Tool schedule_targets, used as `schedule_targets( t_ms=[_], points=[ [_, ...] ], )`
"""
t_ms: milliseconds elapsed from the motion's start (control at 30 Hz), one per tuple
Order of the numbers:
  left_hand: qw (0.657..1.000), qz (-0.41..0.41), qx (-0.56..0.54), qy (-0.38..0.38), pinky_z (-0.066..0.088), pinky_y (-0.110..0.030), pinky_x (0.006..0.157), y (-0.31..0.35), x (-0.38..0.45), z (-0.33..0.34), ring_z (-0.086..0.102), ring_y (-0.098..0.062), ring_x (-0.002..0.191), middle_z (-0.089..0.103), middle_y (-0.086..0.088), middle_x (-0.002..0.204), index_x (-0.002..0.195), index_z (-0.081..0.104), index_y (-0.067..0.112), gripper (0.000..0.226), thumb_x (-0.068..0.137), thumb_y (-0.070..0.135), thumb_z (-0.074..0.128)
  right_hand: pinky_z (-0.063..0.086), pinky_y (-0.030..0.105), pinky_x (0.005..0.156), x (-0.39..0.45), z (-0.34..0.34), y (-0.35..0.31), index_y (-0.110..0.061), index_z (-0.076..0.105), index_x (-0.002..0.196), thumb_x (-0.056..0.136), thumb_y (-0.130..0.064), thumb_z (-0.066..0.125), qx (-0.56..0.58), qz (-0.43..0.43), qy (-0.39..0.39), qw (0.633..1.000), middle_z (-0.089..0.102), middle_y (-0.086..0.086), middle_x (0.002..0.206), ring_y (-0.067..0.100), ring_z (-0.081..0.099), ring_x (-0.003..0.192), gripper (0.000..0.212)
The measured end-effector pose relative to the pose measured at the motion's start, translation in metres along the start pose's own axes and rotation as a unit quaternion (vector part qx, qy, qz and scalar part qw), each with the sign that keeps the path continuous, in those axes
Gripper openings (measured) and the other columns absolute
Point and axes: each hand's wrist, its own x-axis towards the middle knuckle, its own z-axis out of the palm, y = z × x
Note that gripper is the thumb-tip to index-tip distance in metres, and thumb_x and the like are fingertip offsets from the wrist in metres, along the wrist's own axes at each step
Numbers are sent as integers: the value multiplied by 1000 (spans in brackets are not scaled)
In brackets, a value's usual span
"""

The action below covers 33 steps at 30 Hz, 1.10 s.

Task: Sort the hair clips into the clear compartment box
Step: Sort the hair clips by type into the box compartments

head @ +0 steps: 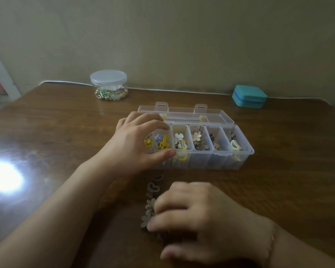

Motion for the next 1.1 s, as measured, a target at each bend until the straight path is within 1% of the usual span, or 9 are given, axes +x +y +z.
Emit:
schedule_targets(
  t_ms=[133, 233, 367, 500, 700, 800, 900, 1000, 1100],
  points=[
    [1000, 0, -2, -5, 28, -45, 107, -1, 0, -1, 33, -9, 131, 49, 17, 134, 123, 59, 36, 66, 73, 78, 49, 49, 34, 71, -2, 1, 3, -17, 72, 104, 91, -32, 68, -1, -14, 19, 1000, 68, -2, 97, 14, 59, 87, 20],
    [1000, 1, -3, -6, 28, -45, 107, -1, 1, 0, 33, -9, 131, 49, 18, 134, 122, 59, 37, 66, 72, 79, 48, 51, 29, 77, -14, -21, 15, -15, 69, 108, 87, -25, 71, 67, 84, 167, 980, 66, -4, 96, 10, 60, 89, 23],
    [1000, 6, -6, -4, 28, -44, 107, -2, 1, 0, 32, -8, 132, 49, 19, 133, 121, 59, 37, 65, 73, 78, 48, 52, 24, 73, -37, -46, 37, -23, 62, 111, 87, -37, 63, -17, 259, 366, 894, 63, -2, 97, 8, 60, 88, 28],
    [1000, 10, -9, -7, 28, -44, 108, -2, 0, 0, 31, -9, 133, 48, 19, 134, 122, 58, 39, 64, 73, 78, 48, 52, 29, 75, -49, -54, 58, -26, 63, 117, 83, -41, 62, -66, 414, 316, 851, 63, -4, 101, 14, 58, 96, 37],
    [1000, 4, -7, -7, 27, -44, 107, -2, 1, 0, 31, -9, 132, 48, 19, 133, 122, 59, 38, 66, 73, 79, 47, 49, 29, 71, -47, -51, 51, -14, 67, 102, 91, -21, 61, -116, 326, 442, 827, 63, -3, 91, 21, 59, 85, 15],
    [1000, 7, -5, -3, 28, -45, 107, -3, 1, 1, 34, -10, 131, 49, 18, 133, 121, 59, 38, 64, 73, 79, 48, 51, 34, 72, -31, -34, 34, -11, 68, 97, 88, -18, 61, -67, 223, 365, 902, 63, -3, 91, 15, 59, 84, 13],
    [1000, 10, -2, 9, 31, -47, 106, -3, 0, 2, 37, -12, 129, 52, 16, 131, 120, 61, 37, 63, 73, 78, 49, 51, 33, 86, -13, -15, 20, -17, 67, 116, 88, -27, 65, 7, 153, 177, 972, 63, -5, 112, 11, 58, 106, 30],
    [1000, 9, -3, 19, 32, -49, 104, -2, 0, 4, 39, -13, 127, 53, 16, 130, 118, 63, 35, 62, 73, 76, 51, 48, 38, 91, -3, -3, 14, -29, 56, 134, 91, -35, 62, -59, 84, 38, 994, 53, -10, 136, 15, 48, 119, 44],
    [1000, 10, -1, 18, 31, -50, 105, -2, 0, 3, 38, -13, 129, 53, 16, 131, 119, 62, 36, 62, 73, 76, 51, 44, 37, 93, 0, 6, 13, -32, 53, 136, 93, -35, 58, -134, 23, -12, 991, 48, -14, 144, 19, 44, 125, 43]
  ],
)
